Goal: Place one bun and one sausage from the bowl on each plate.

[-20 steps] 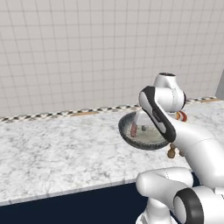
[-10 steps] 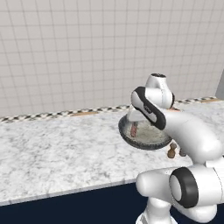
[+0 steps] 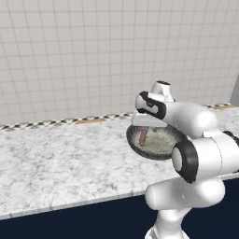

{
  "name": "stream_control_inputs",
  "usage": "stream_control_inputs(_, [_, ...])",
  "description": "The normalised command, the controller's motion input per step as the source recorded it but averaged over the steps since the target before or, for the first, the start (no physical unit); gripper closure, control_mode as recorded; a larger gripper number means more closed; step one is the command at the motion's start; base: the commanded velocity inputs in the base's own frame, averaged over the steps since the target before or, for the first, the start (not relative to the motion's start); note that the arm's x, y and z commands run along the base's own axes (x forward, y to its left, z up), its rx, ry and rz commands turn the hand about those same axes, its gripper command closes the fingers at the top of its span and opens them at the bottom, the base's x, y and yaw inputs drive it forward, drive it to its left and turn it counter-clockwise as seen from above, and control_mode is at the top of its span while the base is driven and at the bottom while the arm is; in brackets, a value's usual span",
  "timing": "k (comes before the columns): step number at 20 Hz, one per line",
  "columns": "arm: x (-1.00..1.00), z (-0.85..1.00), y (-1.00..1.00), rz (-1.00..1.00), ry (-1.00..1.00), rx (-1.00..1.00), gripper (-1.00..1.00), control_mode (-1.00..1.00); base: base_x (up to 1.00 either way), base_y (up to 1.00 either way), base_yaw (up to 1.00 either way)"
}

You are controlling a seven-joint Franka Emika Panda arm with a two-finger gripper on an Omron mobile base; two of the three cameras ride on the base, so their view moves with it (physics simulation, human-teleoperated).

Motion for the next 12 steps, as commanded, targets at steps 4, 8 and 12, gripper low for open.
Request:
stream_control_inputs(4, [0.32, -0.28, 0.0, 0.0, 0.0, 0.02, -1.0, -1.0, 0.0, 0.0, 0.0])
stream_control_inputs(8, [0.38, -0.09, 0.04, 0.0, 0.02, 0.0, -1.0, -1.0, 0.0, 0.0, 0.0])
stream_control_inputs(12, [0.3, -0.29, 0.0, 0.0, 0.0, 0.0, -1.0, -1.0, 0.0, 0.0, 0.0])
